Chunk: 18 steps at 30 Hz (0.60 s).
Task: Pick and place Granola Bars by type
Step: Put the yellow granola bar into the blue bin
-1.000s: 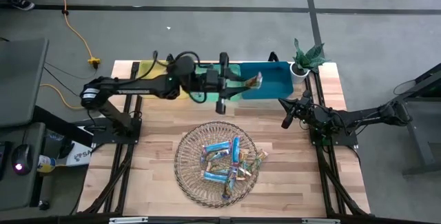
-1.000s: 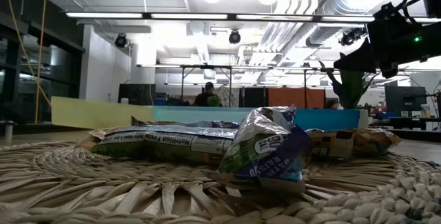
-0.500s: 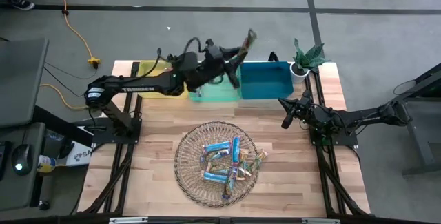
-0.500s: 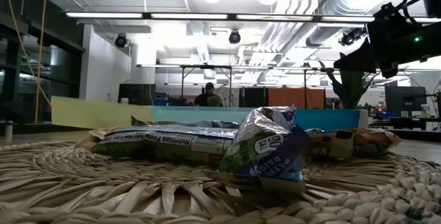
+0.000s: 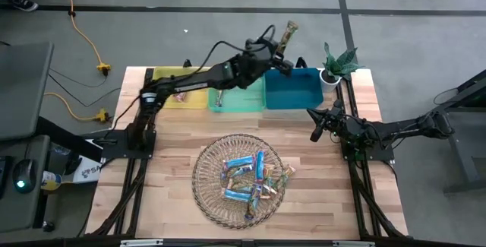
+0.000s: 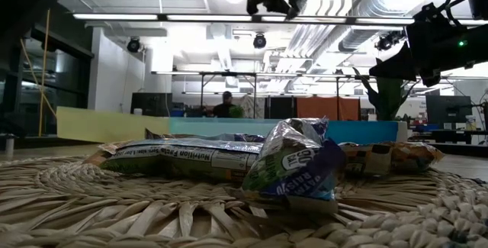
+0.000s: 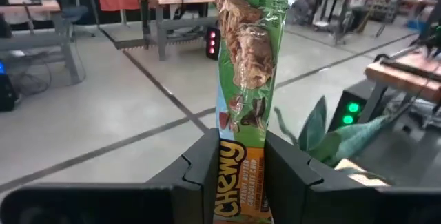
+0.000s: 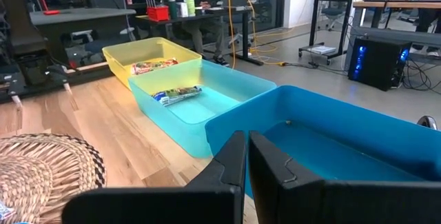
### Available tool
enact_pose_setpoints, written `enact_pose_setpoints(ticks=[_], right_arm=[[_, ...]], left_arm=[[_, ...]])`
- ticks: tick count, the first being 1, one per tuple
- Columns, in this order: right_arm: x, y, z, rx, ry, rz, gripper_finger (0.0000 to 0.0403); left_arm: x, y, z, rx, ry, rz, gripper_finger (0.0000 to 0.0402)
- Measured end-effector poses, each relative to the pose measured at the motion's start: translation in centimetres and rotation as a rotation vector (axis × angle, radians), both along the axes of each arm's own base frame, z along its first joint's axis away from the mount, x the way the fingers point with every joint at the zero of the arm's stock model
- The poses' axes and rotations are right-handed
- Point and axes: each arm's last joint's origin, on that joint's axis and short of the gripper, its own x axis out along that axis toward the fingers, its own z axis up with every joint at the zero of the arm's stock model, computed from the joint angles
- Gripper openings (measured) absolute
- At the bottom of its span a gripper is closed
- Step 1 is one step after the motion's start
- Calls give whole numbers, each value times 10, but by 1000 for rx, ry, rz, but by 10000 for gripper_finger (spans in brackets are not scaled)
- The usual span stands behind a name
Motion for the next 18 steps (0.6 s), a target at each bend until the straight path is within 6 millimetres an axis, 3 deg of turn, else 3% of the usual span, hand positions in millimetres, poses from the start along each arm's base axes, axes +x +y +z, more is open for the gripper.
enact_pose_setpoints(ticks=[3,14,18], right_arm=[[0,0,0,0,1,0,0],[0,0,0,0,1,0,0],[0,0,0,0,2,1,0]], left_arm=[[13,7,-11,-64,-4,21,92],[33,48,-102,-486,-20,107,92],[41,53,-130,-604,-20,66,92]])
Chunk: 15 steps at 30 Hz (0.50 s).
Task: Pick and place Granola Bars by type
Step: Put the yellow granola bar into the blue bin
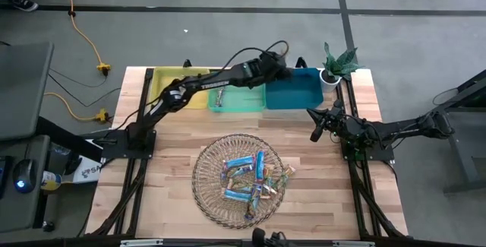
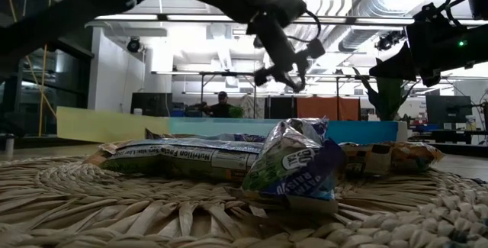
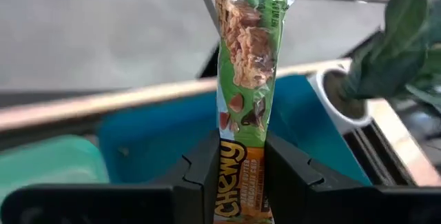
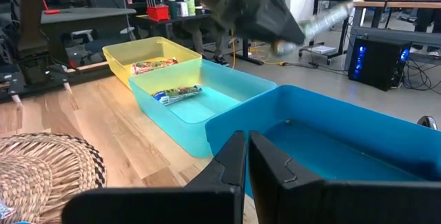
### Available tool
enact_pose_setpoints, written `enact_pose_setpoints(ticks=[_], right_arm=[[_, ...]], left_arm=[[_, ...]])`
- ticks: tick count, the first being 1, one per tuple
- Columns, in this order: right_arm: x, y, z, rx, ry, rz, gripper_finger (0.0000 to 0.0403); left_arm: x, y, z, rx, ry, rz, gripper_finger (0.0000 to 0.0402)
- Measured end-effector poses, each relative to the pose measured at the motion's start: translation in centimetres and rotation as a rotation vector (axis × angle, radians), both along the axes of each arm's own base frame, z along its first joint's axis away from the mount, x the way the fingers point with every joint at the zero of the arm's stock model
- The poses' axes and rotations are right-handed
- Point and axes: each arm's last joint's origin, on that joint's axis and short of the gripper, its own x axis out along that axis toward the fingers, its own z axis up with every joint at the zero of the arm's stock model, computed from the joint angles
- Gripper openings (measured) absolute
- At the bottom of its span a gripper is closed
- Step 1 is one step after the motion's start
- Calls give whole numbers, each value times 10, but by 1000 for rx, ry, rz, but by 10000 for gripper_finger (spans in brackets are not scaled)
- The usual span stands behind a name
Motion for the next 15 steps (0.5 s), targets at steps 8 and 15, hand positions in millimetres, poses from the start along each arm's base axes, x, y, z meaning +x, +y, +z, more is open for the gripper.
enact_pose_setpoints(ticks=[8,15], right_arm=[[0,0,0,0,0,0,0],[0,0,0,0,-1,0,0]], left_arm=[[10,-2,-44,-159,31,-19,92],[6,-3,-59,-286,35,92,92]])
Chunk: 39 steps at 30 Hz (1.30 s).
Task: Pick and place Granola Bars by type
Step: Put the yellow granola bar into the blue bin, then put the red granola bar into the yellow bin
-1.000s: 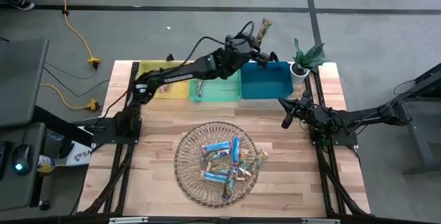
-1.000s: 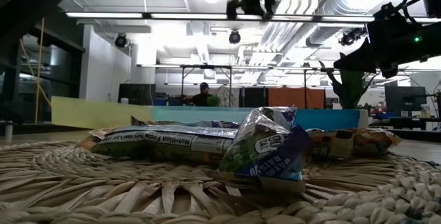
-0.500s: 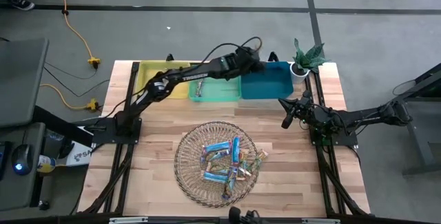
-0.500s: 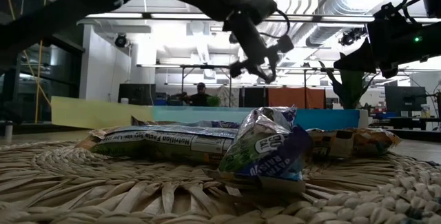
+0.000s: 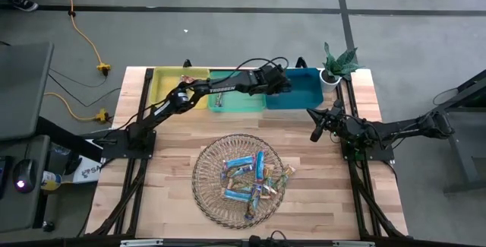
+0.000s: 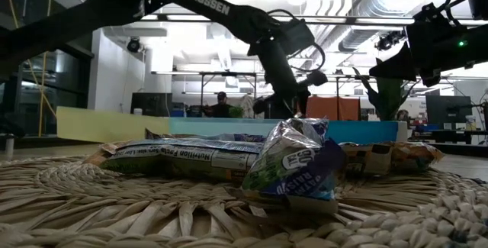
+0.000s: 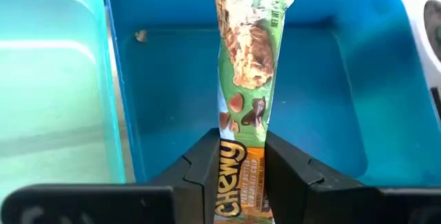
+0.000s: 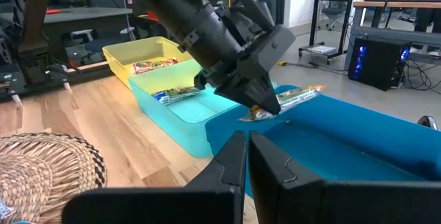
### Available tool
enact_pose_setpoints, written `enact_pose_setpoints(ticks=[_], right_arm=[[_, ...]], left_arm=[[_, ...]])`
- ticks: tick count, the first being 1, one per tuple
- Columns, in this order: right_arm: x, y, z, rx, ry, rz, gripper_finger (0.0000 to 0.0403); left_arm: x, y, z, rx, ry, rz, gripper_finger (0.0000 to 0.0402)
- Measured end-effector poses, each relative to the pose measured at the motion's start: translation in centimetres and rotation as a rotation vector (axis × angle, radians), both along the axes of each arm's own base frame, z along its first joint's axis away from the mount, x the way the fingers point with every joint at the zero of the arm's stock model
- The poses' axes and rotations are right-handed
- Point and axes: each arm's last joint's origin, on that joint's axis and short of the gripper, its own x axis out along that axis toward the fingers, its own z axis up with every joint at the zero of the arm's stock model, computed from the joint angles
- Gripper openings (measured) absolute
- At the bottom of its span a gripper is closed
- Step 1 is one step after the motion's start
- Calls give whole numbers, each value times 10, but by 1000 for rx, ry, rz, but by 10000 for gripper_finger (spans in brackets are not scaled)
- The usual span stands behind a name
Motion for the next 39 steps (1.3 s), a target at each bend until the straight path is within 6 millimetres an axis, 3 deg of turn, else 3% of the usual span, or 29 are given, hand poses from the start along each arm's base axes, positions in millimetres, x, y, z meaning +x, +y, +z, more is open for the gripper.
enact_pose_setpoints(ticks=[6,16,30,33,39], right_arm=[[0,0,0,0,-1,0,0],[0,0,0,0,0,0,0],[0,0,0,0,0,0,0],[0,0,0,0,0,0,0],[0,0,0,0,0,0,0]], left_arm=[[2,1,2,4,-34,4,92],[5,-1,3,38,-8,-138,102],[8,-2,7,22,-56,-220,285],[11,-2,18,73,-77,-325,299],[8,-7,62,228,-128,-554,288]])
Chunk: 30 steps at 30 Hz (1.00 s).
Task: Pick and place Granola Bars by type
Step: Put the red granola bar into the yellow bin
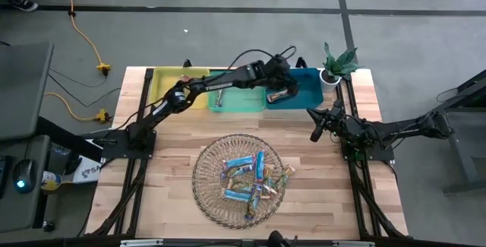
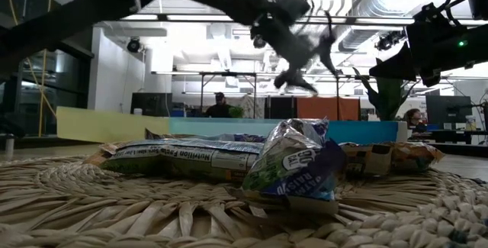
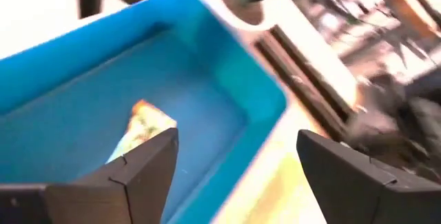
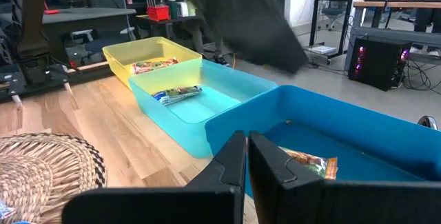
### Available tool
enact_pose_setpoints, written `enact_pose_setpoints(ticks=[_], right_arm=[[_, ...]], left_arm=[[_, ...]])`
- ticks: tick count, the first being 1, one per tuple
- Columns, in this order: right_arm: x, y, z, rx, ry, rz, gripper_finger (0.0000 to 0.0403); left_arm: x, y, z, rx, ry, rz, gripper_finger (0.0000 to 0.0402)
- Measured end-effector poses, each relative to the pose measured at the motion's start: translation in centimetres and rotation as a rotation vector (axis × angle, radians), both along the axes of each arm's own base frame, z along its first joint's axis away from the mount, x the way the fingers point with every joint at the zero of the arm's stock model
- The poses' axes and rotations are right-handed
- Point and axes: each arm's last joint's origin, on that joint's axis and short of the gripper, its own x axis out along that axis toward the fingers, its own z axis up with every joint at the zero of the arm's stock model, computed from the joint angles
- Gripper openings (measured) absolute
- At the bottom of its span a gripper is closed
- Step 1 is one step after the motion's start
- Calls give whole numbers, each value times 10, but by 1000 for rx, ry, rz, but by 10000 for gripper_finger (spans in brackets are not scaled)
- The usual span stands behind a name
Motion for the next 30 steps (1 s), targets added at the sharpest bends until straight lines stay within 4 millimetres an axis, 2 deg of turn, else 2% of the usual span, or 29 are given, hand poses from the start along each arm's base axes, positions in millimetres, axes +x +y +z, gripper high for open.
enact_pose_setpoints(ticks=[3,6,10,17,21,30], right_arm=[[0,0,0,0,0,0,0],[0,0,0,0,-2,-2,0],[0,0,0,0,0,-2,0],[0,0,0,-1,1,-2,0],[0,0,0,0,0,-2,0],[0,0,0,0,-1,-1,0]], left_arm=[[-12,-3,26,68,11,-61,277],[-25,-6,41,138,72,-136,266],[-44,-14,50,156,217,-246,254],[-69,-35,54,92,417,-409,250],[-82,-51,68,123,478,-435,250],[-121,-80,123,254,481,-425,250]])
